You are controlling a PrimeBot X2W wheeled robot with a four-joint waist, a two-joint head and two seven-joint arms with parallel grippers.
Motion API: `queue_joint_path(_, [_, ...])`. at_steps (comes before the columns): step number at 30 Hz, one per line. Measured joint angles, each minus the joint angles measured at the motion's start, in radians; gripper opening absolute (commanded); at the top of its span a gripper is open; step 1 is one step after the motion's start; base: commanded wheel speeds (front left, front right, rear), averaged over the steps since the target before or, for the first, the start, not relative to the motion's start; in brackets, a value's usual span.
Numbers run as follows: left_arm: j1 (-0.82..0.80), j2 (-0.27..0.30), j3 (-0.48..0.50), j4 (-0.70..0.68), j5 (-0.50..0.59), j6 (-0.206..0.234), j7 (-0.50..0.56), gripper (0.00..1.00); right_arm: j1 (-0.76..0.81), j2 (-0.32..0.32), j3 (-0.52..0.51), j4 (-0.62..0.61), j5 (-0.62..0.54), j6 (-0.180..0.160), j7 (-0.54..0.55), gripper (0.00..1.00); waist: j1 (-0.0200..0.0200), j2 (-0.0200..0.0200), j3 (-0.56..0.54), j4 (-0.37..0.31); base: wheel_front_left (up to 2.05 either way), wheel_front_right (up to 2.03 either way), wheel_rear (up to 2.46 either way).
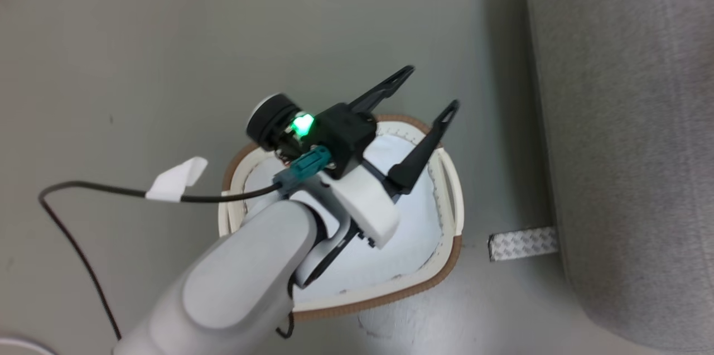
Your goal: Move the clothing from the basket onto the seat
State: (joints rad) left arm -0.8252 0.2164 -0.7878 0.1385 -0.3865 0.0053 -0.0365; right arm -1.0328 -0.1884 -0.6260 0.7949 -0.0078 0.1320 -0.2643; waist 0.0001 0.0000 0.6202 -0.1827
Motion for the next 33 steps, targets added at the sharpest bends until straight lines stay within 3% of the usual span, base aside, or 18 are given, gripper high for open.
queue_joint_path(8, [0.127, 0.036, 0.066, 0.036, -0.061, 0.062, -0.069, 1.00, 0.253, 0.010, 0.188, -0.254, 0.084, 0.000, 0.000, 1.00, -0.0002, 0.0000, -0.158, -0.012, 0.00, 0.00, 0.00])
queue_joint_path(17, [0.269, 0.067, 0.124, 0.058, -0.120, 0.111, -0.159, 1.00, 0.491, 0.040, 0.310, -0.477, 0.112, 0.000, 0.000, 1.00, -0.0004, 0.0000, -0.322, 0.010, 0.00, 0.00, 0.00])
queue_joint_path(33, [0.533, 0.109, 0.241, 0.166, -0.138, 0.154, -0.226, 1.00, 0.830, 0.130, 0.472, -0.568, 0.068, 0.000, 0.000, 1.00, -0.0004, 0.0000, -0.537, 0.110, 0.00, 0.00, 0.00])
